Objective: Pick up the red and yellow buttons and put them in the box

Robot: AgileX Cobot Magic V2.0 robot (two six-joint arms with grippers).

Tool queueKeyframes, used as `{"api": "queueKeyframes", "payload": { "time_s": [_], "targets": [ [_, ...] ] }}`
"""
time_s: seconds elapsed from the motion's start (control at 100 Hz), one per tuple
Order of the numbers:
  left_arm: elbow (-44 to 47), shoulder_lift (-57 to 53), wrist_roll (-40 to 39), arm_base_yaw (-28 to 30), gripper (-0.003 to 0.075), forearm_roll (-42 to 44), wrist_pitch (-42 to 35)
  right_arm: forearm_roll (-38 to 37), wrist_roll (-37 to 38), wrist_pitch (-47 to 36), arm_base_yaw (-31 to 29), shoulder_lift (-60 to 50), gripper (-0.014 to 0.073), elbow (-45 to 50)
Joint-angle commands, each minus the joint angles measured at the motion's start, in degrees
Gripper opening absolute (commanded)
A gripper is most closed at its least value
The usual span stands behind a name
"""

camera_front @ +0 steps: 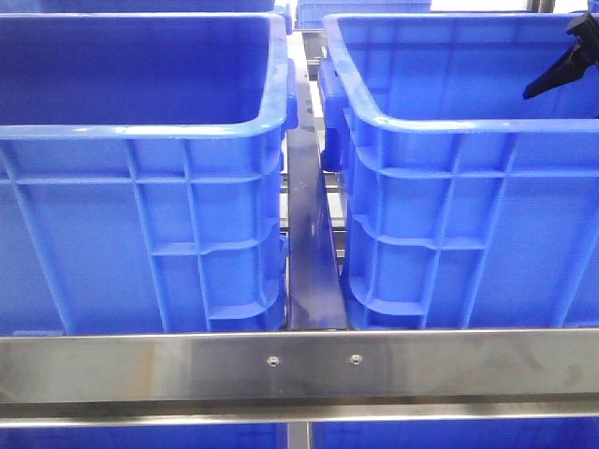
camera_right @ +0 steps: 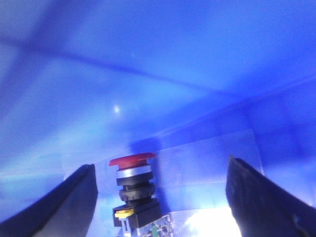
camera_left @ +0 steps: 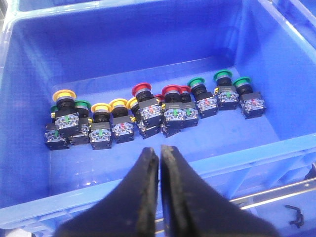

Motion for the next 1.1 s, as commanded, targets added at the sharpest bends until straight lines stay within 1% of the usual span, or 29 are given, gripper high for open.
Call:
{"api": "queueKeyframes", "payload": {
  "time_s": [0.0,0.2,0.38,0.5,0.67,0.73,0.87,1.09],
  "targets": [
    [-1.6,0.4,-0.1,0.1,-0.0019,-0.6,-4.0,2.8,-0.3,1.1,-0.5,-3.4,0.0566,-2.0],
    [-1.6,0.4,-0.1,0.1,-0.0019,-0.6,-4.0,2.8,-0.4,1.6,-0.5,-4.2,0.0566,-2.0],
    [-1.6,0.4,-0.1,0.1,-0.0019,-0.6,-4.0,1.9,-3.3,2.4,-0.5,-6.5,0.0566,-2.0],
    [-1.6,0.4,-0.1,0.1,-0.0019,-0.6,-4.0,-1.8,-3.4,3.1,-0.5,-8.9,0.0566,-1.7],
    [-1.6,0.4,-0.1,0.1,-0.0019,-0.6,-4.0,-10.3,-3.4,3.3,-0.5,-13.9,0.0562,-1.6],
    [-1.6,0.4,-0.1,0.1,-0.0019,-0.6,-4.0,-11.6,-3.4,2.9,-0.5,-15.9,0.0562,-0.9],
    [-1.6,0.4,-0.1,0.1,-0.0019,-0.6,-4.0,-13.3,-3.6,-1.7,-0.4,-22.1,0.0562,4.3],
    [-1.6,0.4,-0.1,0.1,-0.0019,-0.6,-4.0,-13.4,-9.0,-10.6,-0.4,-33.5,0.0562,16.7]
  ]
}}
